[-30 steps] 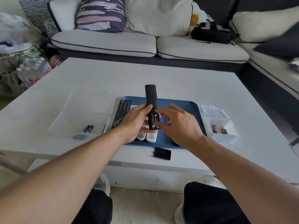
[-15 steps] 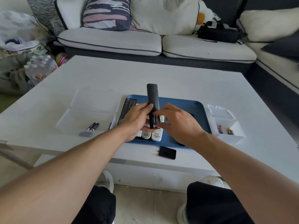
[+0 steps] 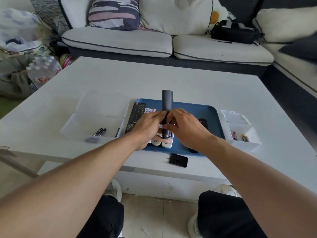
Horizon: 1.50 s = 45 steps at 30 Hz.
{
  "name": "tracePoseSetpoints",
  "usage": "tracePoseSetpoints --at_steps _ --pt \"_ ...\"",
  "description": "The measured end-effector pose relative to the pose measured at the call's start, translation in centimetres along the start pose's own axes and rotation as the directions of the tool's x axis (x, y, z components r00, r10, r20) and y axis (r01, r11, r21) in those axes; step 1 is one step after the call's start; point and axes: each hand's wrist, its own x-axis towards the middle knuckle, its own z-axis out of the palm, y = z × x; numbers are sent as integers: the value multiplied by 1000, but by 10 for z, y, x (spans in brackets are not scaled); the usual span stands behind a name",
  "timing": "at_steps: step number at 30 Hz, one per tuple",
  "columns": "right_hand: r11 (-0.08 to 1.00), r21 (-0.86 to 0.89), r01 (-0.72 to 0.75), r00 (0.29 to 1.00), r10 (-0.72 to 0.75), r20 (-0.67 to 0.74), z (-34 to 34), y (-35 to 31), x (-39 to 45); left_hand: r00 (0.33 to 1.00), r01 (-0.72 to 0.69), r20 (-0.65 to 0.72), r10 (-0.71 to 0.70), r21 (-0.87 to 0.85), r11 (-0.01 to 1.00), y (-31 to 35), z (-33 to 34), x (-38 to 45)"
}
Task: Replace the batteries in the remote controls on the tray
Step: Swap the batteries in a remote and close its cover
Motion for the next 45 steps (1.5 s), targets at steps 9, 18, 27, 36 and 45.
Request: tracePoseSetpoints --at_steps 9,18,27,36,45 --pt "924 237 -301 946 321 -47 0 -3 -2 1000 -21 -22 20 -25 999 0 2 1" --pt "720 523 -456 877 465 124 -7 -12 -1 996 -66 -59 70 56 996 -2 5 4" --pt "270 834 -481 826 459 327 -24 -12 -2 981 177 -36 -190 -233 956 10 5 11" --pt "713 555 -428 903 354 242 -22 -14 -9 973 228 43 -227 -335 914 16 6 6" --pt "993 103 -63 998 60 37 -9 -7 -8 963 270 97 -252 -310 912 19 5 0"
